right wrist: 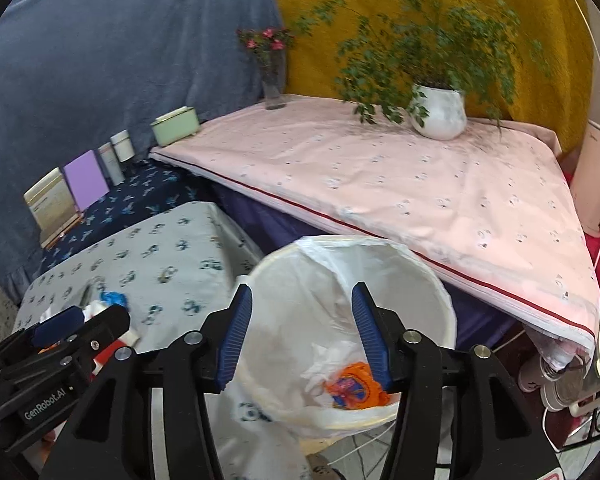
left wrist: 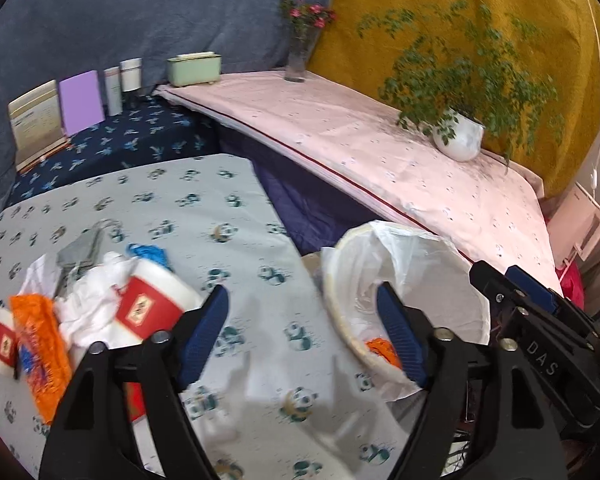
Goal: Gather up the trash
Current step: 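Open both tools to drop the box and bag into the bin, then return both tools to the table and grasp the orange bag with the left tool, then grasp the red packet with the right tool while the left tool holds the orange bag, then carry the orange bag and red packet over the white bin with both tools, then open both tools to drop the bag and packet into the bin, then move both tools back over the table toward the red-and-white cups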
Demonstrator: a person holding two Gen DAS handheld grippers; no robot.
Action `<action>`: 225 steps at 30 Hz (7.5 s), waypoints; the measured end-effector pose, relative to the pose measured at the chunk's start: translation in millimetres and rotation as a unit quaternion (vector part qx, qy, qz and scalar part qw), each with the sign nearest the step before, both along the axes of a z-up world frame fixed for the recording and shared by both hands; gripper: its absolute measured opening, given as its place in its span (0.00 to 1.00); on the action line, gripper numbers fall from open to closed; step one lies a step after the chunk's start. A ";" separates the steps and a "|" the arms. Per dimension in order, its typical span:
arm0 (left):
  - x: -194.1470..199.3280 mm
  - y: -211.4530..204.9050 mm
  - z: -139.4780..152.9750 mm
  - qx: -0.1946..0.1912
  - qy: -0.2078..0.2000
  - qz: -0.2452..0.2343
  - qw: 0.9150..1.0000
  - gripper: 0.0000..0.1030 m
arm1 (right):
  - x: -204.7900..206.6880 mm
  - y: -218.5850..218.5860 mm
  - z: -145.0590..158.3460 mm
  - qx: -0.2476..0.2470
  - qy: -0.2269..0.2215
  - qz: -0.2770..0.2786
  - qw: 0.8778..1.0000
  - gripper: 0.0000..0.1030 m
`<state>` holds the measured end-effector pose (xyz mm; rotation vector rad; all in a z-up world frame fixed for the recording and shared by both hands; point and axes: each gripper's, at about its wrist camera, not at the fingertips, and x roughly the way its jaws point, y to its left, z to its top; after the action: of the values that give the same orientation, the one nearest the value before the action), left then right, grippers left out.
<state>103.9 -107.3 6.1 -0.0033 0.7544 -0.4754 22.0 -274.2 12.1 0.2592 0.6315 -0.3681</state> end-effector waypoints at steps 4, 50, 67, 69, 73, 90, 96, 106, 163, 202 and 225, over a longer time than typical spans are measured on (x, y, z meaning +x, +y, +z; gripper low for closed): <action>-5.3 37.3 1.0 -0.004 0.002 0.031 1.000 0.76 | 2.8 35.3 6.0 -0.005 -0.001 0.029 1.000 0.54; 17.3 235.7 -112.6 -0.018 0.152 0.144 0.978 0.28 | 27.0 245.9 -71.9 -0.009 0.103 0.188 0.977 0.67; -3.6 242.5 -76.8 -0.015 0.116 0.128 0.985 0.11 | 37.5 271.2 -97.9 0.013 0.122 0.210 0.970 0.67; -4.6 247.8 -75.3 -0.017 0.116 0.130 0.984 0.11 | 40.3 276.0 -101.8 0.013 0.125 0.213 0.969 0.67; -5.5 254.1 -73.1 -0.017 0.115 0.134 0.984 0.11 | 44.1 284.4 -108.6 0.008 0.129 0.211 0.969 0.67; -13.4 244.1 -71.0 -0.004 0.111 0.130 0.985 0.11 | 38.4 256.0 -107.2 0.011 0.116 0.164 0.980 0.50; -20.0 229.7 -64.6 -0.001 0.104 0.119 0.987 0.11 | 30.1 234.5 -96.8 0.022 0.101 0.147 0.984 0.31; -32.0 202.4 -51.0 -0.001 0.090 0.094 0.991 0.11 | 20.1 202.9 -84.0 0.042 0.085 0.136 0.986 0.03; -4.8 -105.7 -23.6 0.015 0.041 -0.141 0.989 0.12 | -15.7 -60.3 -31.6 0.051 -0.012 -0.045 0.998 0.01; -0.5 105.4 3.2 -0.023 0.011 0.073 0.997 0.74 | 3.3 88.0 23.7 -0.004 -0.045 0.050 0.998 0.56; 5.9 282.8 -44.6 0.025 0.049 0.230 0.972 0.93 | 34.0 224.6 -4.6 0.001 -0.005 0.154 0.988 0.61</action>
<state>109.8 175.5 -38.6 -0.1534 0.8317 -0.0142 56.0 -49.5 7.5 0.1616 0.6515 -0.0692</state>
